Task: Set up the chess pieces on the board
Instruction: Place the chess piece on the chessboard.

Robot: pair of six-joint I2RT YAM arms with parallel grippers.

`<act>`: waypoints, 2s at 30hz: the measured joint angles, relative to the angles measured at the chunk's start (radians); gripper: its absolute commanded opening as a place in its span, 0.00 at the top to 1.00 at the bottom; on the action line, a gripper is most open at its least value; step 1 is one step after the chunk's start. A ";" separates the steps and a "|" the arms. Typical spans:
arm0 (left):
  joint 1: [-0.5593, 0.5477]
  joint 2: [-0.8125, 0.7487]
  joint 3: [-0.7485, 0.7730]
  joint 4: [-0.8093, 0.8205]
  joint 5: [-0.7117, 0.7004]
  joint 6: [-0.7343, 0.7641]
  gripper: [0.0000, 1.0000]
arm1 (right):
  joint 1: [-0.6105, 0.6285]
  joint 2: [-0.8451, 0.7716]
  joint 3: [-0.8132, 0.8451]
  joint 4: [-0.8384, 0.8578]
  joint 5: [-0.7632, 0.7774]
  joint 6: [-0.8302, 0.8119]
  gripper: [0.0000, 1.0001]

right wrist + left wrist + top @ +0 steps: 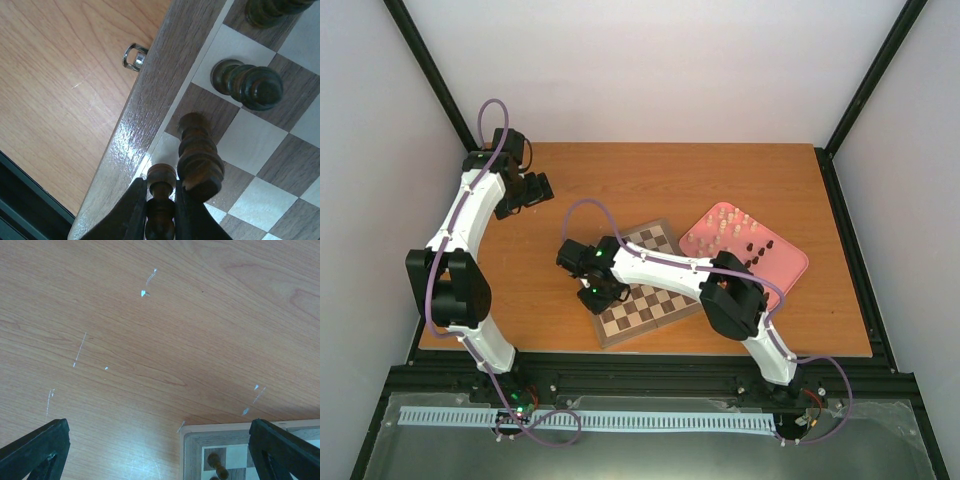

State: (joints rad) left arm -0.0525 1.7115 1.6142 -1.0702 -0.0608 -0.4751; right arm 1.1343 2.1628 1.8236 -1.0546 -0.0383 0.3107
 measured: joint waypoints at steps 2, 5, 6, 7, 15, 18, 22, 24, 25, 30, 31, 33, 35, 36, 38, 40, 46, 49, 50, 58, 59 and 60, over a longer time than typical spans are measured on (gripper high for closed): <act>0.000 0.000 0.000 0.000 0.000 0.000 0.00 | 0.000 0.000 0.001 -0.002 0.000 0.000 0.96; 0.000 0.000 0.000 0.000 -0.001 0.000 0.00 | 0.000 0.000 0.003 -0.003 0.000 0.000 0.92; 0.000 0.000 0.000 0.000 -0.001 0.000 0.00 | 0.000 0.000 0.003 -0.003 0.001 0.000 0.91; 0.000 0.000 0.000 0.000 -0.001 0.000 0.00 | 0.000 0.000 0.003 -0.004 0.001 0.000 0.91; 0.000 0.000 0.000 0.000 -0.001 0.000 0.00 | 0.000 0.011 0.020 -0.010 0.008 0.000 0.88; 0.000 0.000 0.000 0.000 -0.001 0.000 0.00 | 0.000 0.016 0.021 -0.011 0.011 0.000 0.86; 0.000 0.000 0.000 0.000 -0.002 0.000 0.00 | 0.000 0.017 0.021 -0.014 0.018 -0.001 0.83; 0.000 0.000 0.000 0.000 -0.003 0.000 0.00 | 0.000 0.017 0.021 -0.016 0.022 -0.001 0.80; 0.000 0.000 -0.001 0.000 -0.003 0.000 0.00 | 0.000 0.017 0.021 -0.016 0.023 -0.001 0.79; 0.000 0.000 -0.002 0.000 -0.003 0.000 0.00 | 0.000 0.017 0.021 -0.019 0.026 -0.004 0.75; 0.000 0.000 -0.002 0.000 -0.003 0.000 0.00 | 0.000 0.017 0.021 -0.019 0.026 -0.005 0.75; 0.000 0.000 -0.002 0.000 -0.003 0.000 0.00 | 0.000 0.017 0.021 -0.019 0.026 -0.005 0.75; 0.000 0.000 -0.002 0.000 -0.003 0.000 0.00 | 0.000 0.017 0.021 -0.019 0.026 -0.006 0.75; 0.000 0.000 -0.002 0.000 -0.003 0.000 0.00 | 0.000 0.017 0.021 -0.019 0.026 -0.007 0.74; 0.000 0.000 -0.002 0.000 -0.003 0.000 0.00 | 0.000 0.017 0.021 -0.019 0.026 -0.008 0.74; 0.000 0.000 -0.002 0.000 -0.003 0.000 0.00 | 0.000 0.017 0.022 -0.019 0.026 -0.010 0.72; 0.000 0.000 -0.002 0.000 -0.003 0.000 0.00 | 0.000 0.017 0.035 -0.019 0.028 -0.015 0.72; 0.000 0.000 -0.002 0.000 -0.003 0.000 0.00 | 0.000 0.017 0.038 -0.019 0.031 -0.015 0.72; 0.000 0.000 -0.002 0.000 -0.003 0.000 0.00 | 0.000 0.017 0.038 -0.019 0.031 -0.016 0.72; 0.000 0.000 -0.002 0.000 -0.004 0.000 0.00 | 0.000 0.017 0.045 -0.034 0.032 -0.031 0.59; 0.000 0.000 -0.002 0.000 -0.004 0.000 0.00 | 0.000 0.017 0.047 -0.037 0.035 -0.032 0.59; 0.000 0.000 -0.002 0.000 -0.005 0.000 0.00 | 0.000 0.016 0.049 -0.042 0.041 -0.035 0.58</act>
State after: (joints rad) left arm -0.0525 1.7115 1.6123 -1.0702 -0.0658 -0.4751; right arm 1.1347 2.1788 1.8725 -1.0962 0.0025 0.2756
